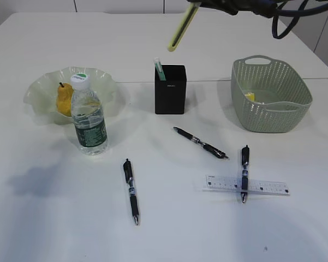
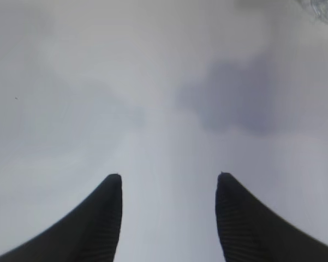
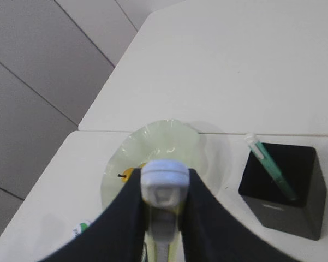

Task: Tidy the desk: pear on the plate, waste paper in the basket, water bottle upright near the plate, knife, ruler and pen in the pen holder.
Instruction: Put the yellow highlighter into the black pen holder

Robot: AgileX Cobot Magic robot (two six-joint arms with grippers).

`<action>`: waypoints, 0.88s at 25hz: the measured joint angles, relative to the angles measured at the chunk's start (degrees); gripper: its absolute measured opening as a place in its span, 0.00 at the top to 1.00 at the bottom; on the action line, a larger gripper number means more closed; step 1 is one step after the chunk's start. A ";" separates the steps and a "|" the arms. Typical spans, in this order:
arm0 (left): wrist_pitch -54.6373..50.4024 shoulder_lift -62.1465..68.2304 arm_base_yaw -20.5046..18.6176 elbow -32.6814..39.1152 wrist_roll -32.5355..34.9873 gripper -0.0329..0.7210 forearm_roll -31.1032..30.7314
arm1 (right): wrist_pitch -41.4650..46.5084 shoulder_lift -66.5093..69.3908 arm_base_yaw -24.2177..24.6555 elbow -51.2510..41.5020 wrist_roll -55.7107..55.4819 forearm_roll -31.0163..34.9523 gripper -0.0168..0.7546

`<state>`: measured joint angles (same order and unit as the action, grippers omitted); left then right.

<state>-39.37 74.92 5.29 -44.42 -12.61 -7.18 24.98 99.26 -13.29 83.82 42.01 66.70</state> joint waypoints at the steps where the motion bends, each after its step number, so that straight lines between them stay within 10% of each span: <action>1: -0.95 0.00 0.00 0.00 1.52 0.45 1.18 | -0.68 0.16 0.00 0.00 0.25 0.00 0.81; 22: -12.38 -0.04 0.00 0.00 12.61 0.45 8.96 | -5.04 23.66 0.00 19.79 13.02 0.00 0.81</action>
<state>-51.75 74.88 5.29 -44.42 0.00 1.78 19.94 122.92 -13.29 103.61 55.03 66.70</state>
